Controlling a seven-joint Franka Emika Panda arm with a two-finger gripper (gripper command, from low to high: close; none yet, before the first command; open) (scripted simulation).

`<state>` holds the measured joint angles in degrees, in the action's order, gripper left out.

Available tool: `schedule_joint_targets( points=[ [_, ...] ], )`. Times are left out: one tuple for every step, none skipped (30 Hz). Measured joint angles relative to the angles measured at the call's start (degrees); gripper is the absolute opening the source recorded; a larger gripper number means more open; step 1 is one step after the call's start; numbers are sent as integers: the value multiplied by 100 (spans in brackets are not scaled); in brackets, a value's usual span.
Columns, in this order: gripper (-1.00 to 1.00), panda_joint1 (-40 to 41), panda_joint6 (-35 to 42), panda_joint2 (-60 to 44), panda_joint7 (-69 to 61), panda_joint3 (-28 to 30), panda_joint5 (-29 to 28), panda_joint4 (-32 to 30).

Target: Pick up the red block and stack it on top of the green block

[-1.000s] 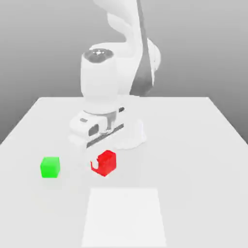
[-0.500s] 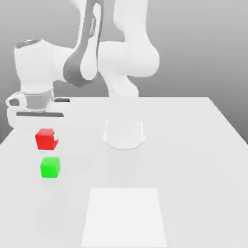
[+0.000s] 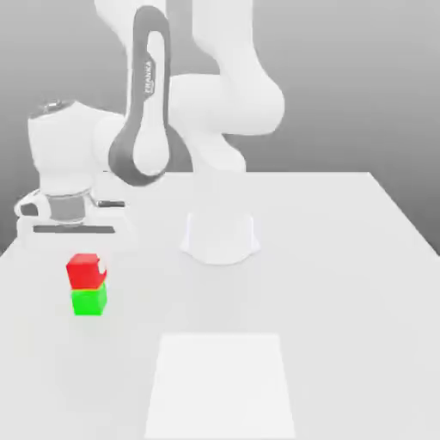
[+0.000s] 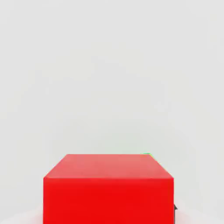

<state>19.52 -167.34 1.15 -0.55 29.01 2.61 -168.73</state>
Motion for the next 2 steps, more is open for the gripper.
schedule_joint_targets(
  points=[
    [100,-2,-122,-110,-4,5,5,-12],
    [100,-13,-122,-110,-4,3,5,-12]
  ],
)
